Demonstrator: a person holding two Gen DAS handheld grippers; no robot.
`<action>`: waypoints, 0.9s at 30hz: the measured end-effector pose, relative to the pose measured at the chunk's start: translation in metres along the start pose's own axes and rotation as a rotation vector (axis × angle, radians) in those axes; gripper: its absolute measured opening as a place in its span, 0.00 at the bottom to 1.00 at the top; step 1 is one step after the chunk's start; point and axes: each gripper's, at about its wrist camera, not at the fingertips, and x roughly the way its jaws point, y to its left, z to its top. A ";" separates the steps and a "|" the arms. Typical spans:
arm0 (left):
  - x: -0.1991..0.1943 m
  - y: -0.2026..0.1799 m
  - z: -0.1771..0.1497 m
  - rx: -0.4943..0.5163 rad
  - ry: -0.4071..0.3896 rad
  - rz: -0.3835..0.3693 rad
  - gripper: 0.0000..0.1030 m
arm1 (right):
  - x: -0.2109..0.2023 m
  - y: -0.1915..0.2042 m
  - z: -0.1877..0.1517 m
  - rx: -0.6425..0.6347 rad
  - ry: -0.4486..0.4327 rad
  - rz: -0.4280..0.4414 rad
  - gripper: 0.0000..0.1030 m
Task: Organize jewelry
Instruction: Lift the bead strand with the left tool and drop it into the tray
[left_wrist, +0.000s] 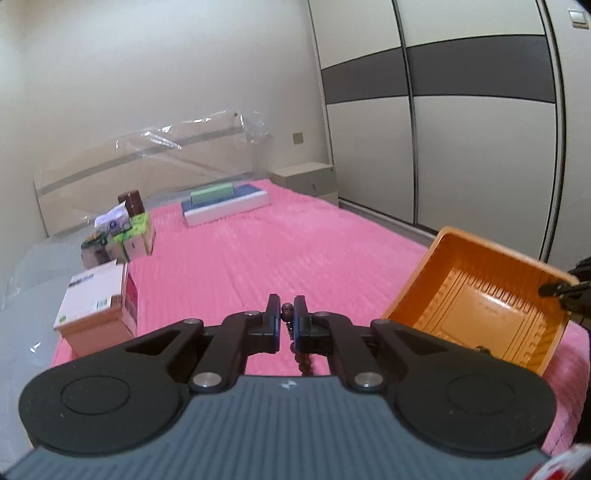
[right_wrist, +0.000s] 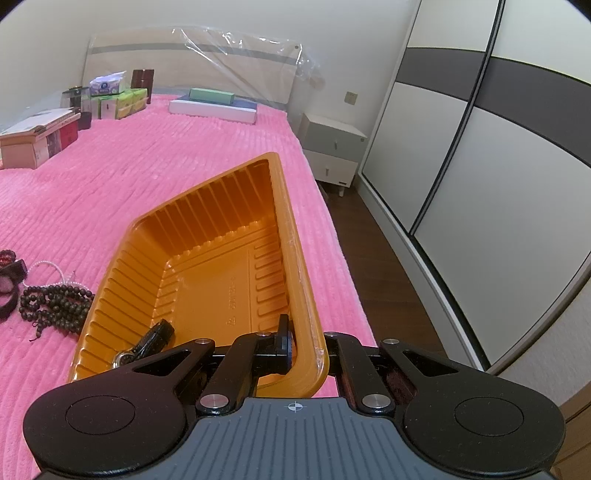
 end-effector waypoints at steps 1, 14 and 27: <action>-0.001 0.000 0.002 0.006 -0.002 -0.002 0.05 | 0.000 0.000 0.000 0.000 0.000 0.000 0.05; 0.013 -0.044 0.025 0.059 0.005 -0.129 0.05 | -0.001 -0.001 0.002 -0.002 -0.001 0.003 0.05; 0.060 -0.142 0.059 0.114 -0.004 -0.366 0.05 | -0.003 -0.002 0.002 0.002 -0.010 0.013 0.05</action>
